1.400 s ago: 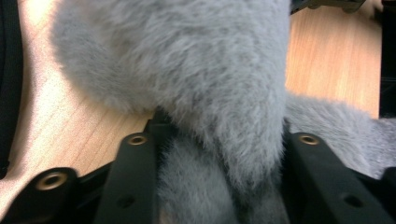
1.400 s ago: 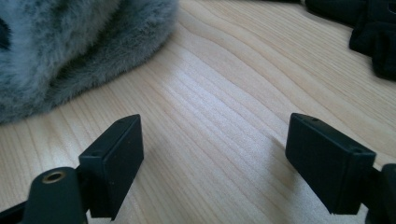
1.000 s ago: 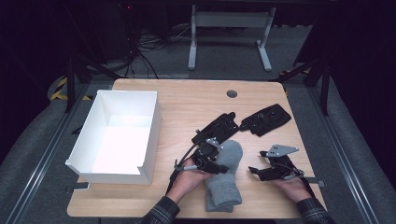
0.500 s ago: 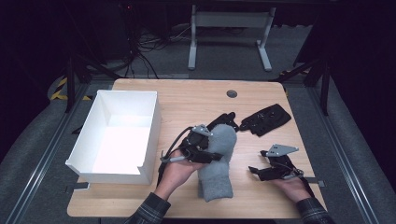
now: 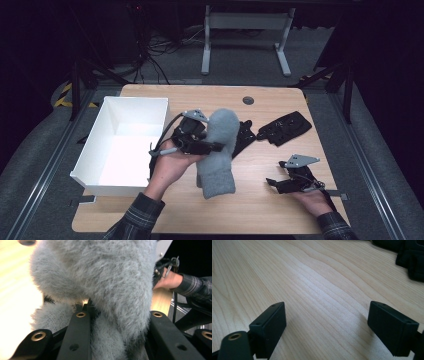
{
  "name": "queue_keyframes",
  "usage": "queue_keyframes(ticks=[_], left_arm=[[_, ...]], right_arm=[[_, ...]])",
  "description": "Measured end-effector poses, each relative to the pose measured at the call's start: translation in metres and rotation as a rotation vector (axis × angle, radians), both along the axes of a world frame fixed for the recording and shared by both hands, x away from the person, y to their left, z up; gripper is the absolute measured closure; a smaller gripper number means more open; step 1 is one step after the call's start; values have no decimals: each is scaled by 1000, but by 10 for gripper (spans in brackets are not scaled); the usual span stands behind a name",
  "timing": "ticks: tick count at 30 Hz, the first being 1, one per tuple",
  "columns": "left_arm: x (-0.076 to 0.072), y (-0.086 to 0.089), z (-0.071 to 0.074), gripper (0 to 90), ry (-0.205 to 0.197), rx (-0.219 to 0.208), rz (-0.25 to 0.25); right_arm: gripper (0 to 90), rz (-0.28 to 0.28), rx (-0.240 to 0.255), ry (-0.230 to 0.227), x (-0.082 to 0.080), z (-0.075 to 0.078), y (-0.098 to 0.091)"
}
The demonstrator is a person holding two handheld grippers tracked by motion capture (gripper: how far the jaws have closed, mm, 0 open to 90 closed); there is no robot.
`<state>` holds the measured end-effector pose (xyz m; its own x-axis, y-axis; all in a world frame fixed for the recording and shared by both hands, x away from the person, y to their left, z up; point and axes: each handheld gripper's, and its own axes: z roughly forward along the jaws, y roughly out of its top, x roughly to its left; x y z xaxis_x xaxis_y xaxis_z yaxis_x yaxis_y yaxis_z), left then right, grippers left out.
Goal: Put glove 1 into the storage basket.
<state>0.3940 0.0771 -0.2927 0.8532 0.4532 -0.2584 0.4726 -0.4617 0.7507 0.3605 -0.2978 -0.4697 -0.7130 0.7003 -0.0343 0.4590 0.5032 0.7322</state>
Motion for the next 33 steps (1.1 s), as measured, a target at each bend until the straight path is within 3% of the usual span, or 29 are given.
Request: queue_keyframes(ticks=[7,17,24,28,29,33], left_arm=[[8,37,33,691,-34,-11,52],[9,106,57,691,-57,1,183],[4,159,65,691,-53,-50,252],[-1,187,67,691,-60,-36,308],[-1,187,67,691,-60,-36,308],[0,209,51,690,-38,-19,350]], right_arm=[[160,-2,0,-1,0,0,0],[160,-12,1,0,0,0,0],[160,-14,1,0,0,0,0],[160,-15,1,0,1,0,0],[160,-15,1,0,1,0,0],[161,-17,1,0,1,0,0]])
